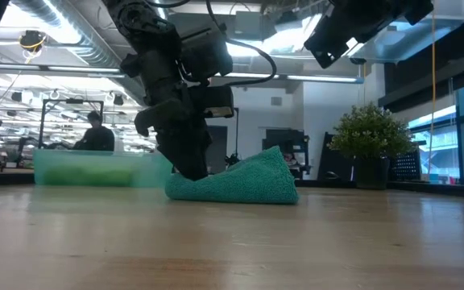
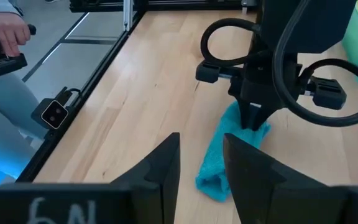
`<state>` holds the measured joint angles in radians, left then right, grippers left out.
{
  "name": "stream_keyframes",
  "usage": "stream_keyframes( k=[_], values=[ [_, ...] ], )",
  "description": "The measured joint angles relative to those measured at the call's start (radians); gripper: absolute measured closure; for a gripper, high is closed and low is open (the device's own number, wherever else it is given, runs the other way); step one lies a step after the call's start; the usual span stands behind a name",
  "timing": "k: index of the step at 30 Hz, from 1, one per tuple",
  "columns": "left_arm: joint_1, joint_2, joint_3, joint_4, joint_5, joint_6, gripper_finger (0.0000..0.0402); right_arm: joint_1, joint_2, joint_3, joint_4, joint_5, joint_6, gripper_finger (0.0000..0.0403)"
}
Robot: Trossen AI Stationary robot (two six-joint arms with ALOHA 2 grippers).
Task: Roll microfiber towels into tight, uniform cylinder then place into a basket
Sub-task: Roll the blue microfiber cloth
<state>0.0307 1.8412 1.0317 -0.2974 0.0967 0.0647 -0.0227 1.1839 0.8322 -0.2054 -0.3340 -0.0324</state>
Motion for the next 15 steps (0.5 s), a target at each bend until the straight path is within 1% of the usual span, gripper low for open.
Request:
stream_keyframes(
  k=[15],
  values=[
    [0.009,-0.007,0.002,-0.004,0.004,-0.012,0.0341,0.000,0.000,0.000,0.000,0.000,0.001,0.0281]
  ],
)
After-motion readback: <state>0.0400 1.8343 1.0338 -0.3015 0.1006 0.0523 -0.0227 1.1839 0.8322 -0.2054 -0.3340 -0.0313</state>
